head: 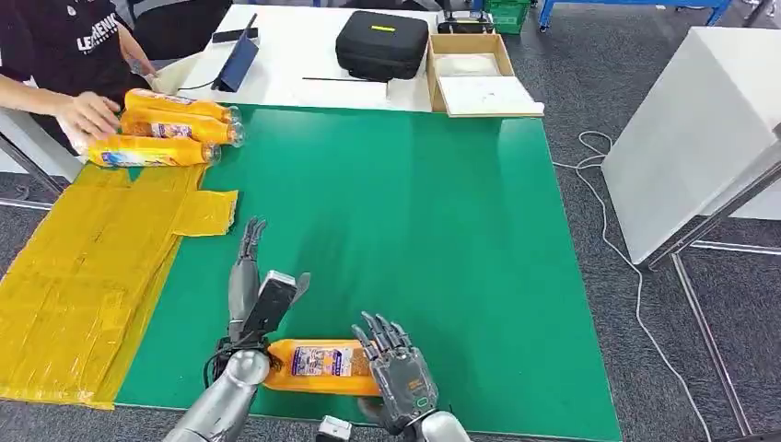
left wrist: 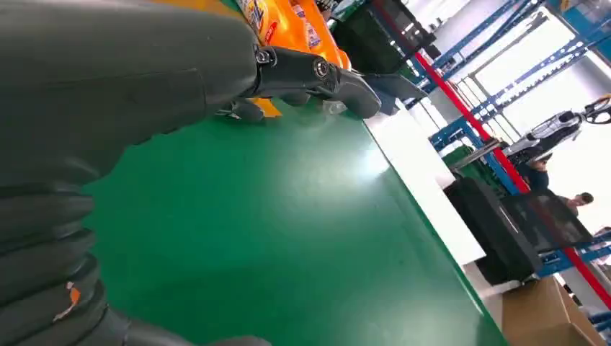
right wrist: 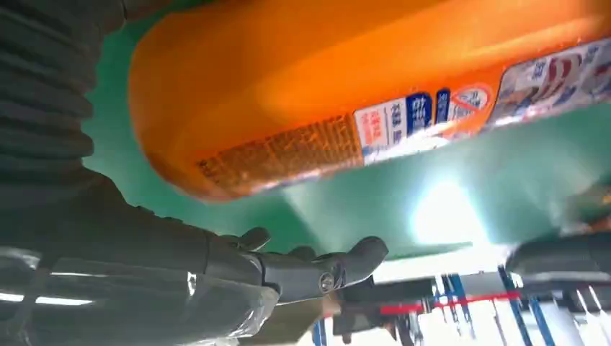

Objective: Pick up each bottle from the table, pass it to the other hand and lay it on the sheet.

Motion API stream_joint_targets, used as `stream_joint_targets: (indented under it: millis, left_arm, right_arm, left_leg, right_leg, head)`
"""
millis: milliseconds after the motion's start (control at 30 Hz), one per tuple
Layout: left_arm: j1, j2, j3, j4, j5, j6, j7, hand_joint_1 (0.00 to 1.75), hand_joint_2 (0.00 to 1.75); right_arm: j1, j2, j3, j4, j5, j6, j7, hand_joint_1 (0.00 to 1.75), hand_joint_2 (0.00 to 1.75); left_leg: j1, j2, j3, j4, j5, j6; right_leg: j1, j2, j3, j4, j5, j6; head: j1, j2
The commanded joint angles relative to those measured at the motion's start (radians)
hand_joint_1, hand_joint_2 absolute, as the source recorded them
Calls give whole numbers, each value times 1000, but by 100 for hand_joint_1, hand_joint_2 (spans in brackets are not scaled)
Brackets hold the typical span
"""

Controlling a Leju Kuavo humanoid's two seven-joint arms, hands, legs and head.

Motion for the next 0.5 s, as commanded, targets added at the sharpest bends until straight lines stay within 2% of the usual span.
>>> stream_joint_targets:
  millis: [33,100,167,200,300,500]
  left_arm:
    - [25,-21,12,-56,-13,-20,13,0,175]
    - [33,-24,10,-68,-17,-22,15,0,175]
    - [40,-27,12,-81,-19,-26,18,0,175]
    - [41,-27,13,-84,-20,-26,19,0,175]
    - [47,-29,17,-93,-21,-29,21,0,175]
    - [65,-35,30,-118,-28,-33,26,0,175]
  right_arm:
    - [-24,62,-16,184,-4,46,9,0,175]
    - [-28,65,-17,192,11,54,14,0,175]
    - [-34,71,-12,203,39,70,27,0,175]
    - [-38,75,-9,207,51,75,36,0,175]
    - [-43,87,-14,222,82,99,44,0,175]
    - [-62,109,-15,258,141,117,61,0,175]
  left_leg:
    - [1,0,2,-1,-1,-1]
    - [1,1,6,0,-3,-2]
    - [1,1,3,0,-1,-2]
    - [2,2,8,1,-4,-3]
    - [1,1,3,0,-1,-1]
    - [1,1,5,-1,-1,-2]
  right_leg:
    - [1,-1,3,-1,-1,-2]
    - [2,0,7,-1,-2,-4]
    - [1,0,3,-1,-1,-2]
    - [2,0,9,0,-3,-5]
    - [1,0,3,-1,-1,-2]
    - [2,-1,5,-1,-1,-3]
  head:
    - [0,0]
    - [0,0]
    - [0,0]
    - [0,0]
    - [0,0]
    - [0,0]
